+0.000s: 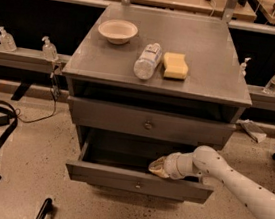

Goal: Open middle drawer

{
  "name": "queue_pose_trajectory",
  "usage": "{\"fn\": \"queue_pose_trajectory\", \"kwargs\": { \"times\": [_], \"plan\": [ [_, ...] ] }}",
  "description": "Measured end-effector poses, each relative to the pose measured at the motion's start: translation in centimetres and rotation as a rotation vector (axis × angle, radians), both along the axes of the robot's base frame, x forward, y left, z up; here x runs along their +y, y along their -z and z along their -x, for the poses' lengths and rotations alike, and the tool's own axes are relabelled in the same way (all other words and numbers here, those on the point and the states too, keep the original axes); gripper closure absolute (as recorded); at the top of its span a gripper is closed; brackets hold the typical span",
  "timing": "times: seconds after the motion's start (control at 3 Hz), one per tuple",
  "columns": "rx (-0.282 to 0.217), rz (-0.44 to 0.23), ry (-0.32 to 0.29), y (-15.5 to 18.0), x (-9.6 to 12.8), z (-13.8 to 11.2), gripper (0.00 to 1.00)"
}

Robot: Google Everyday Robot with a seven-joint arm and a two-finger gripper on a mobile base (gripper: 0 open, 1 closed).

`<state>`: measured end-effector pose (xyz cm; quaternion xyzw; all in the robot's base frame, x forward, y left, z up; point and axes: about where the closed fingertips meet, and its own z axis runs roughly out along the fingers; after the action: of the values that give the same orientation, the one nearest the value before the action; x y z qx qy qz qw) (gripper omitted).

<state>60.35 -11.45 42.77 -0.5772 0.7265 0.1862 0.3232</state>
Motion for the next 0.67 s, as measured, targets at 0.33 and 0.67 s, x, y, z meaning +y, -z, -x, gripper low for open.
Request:
{"fn": "queue_pose_trajectory", "kwargs": {
  "times": [0.33, 0.67],
  "plan": [
    [0.028, 0.006, -0.030, 1.21, 1.14, 0.92, 1.00],
    [0.028, 0.006, -0.030, 1.22, 1.15, 0.93, 1.00]
  ]
}}
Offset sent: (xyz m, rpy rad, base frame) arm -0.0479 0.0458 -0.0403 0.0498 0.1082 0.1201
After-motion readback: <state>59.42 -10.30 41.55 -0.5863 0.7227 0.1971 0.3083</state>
